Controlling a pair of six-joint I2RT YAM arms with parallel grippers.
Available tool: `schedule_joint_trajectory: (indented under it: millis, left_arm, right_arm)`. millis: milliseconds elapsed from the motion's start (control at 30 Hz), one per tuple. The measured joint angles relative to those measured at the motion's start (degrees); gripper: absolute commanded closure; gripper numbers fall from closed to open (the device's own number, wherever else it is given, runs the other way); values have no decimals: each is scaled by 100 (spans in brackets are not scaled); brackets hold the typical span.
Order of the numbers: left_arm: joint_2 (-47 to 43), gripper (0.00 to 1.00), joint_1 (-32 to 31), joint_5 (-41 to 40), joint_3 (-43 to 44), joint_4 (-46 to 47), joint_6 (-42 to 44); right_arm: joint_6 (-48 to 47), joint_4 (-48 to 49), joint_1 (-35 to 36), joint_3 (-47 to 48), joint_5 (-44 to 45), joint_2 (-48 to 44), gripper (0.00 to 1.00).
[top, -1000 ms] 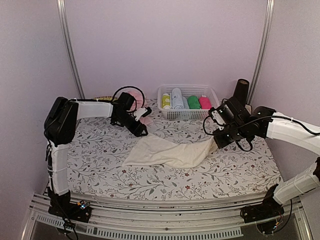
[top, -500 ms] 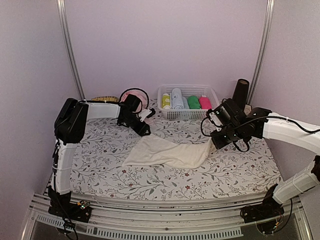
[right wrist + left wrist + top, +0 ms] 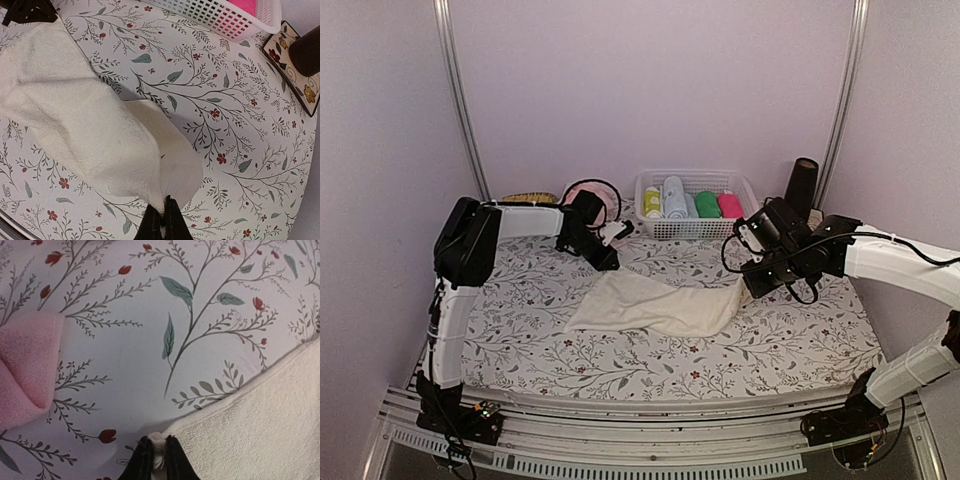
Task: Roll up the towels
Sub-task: Pick up the towel from the center of the board.
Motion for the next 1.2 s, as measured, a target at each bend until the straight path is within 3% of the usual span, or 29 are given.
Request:
schedule_joint_trajectory:
  millis: [67, 300, 433, 867, 1200]
  left_arm:
    - [39, 100, 2, 31, 50, 0, 0]
    - [22, 100, 74, 111, 48, 17, -111]
    - [-413, 100, 203, 238, -284, 125, -195]
    - [-5554, 100, 455, 1331, -3261, 1888, 7]
    - [-7794, 100, 483, 1777, -5209, 2041, 328]
  right_arm:
    - [-2, 2, 0, 0, 13, 0, 98]
    - [-20, 0, 0, 0, 133, 2, 98]
    - [-20, -15, 0, 0, 323, 42, 98]
    - [-278, -107, 2, 105, 315, -317, 98]
    - [-815, -313, 98, 214, 90, -1115, 98]
